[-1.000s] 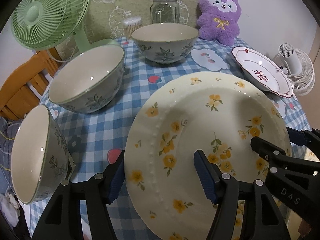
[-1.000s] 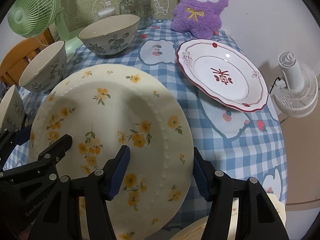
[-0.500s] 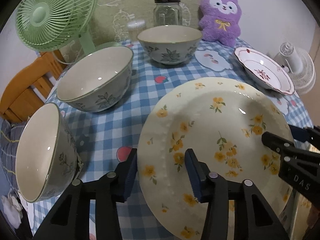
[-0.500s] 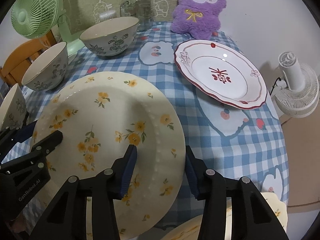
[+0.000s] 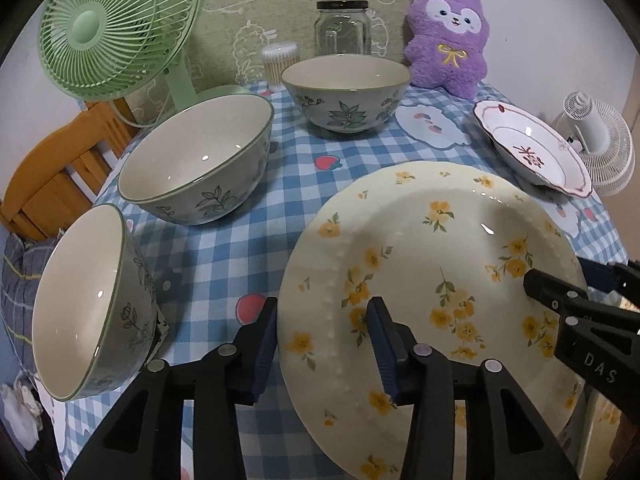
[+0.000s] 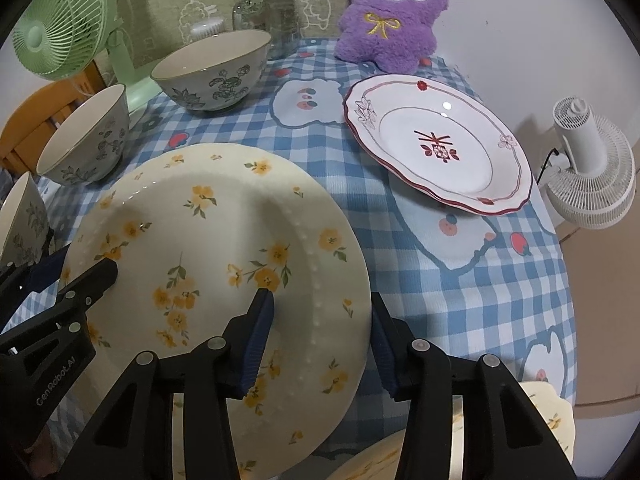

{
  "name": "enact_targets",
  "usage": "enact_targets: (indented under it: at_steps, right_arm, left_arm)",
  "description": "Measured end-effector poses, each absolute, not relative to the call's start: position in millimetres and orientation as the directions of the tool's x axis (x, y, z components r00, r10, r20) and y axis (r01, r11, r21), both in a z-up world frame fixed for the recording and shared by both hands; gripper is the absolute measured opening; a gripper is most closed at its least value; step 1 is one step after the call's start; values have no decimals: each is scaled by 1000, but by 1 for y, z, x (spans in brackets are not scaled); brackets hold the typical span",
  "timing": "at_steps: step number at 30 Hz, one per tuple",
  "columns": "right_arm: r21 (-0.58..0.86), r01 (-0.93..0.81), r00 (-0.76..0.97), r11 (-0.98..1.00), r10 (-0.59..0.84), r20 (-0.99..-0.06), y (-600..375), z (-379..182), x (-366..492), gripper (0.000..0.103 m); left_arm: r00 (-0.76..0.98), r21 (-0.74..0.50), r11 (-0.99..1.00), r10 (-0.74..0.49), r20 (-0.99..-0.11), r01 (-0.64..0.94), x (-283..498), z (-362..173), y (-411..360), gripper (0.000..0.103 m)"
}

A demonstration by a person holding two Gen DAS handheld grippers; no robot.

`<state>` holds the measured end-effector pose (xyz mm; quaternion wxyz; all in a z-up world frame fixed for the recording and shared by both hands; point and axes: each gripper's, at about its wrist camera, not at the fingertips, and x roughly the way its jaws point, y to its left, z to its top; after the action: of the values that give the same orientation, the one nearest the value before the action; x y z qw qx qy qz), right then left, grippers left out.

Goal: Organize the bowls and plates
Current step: 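Hold the dotted-rim plate raised and tilted with both grippers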

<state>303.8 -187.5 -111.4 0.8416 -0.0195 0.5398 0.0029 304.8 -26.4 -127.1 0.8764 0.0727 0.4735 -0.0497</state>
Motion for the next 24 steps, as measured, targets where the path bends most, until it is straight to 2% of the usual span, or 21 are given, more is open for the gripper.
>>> enact_targets:
  at_steps: [5, 12, 24]
  right_arm:
    - [-38, -43, 435, 998, -16, -900, -188, -111, 300, 49]
    - [-45, -16, 424, 999, -34, -905, -188, -109, 300, 49]
    - [-39, 1, 437, 999, -35, -899, -189, -95, 299, 49]
  left_arm:
    - [565, 96, 979, -24, -825, 182, 303, -130, -27, 52]
    - [542, 66, 984, -35, -839, 167, 305, -124, -23, 43]
    - [557, 63, 988, -29, -830, 145, 301, -111, -26, 42]
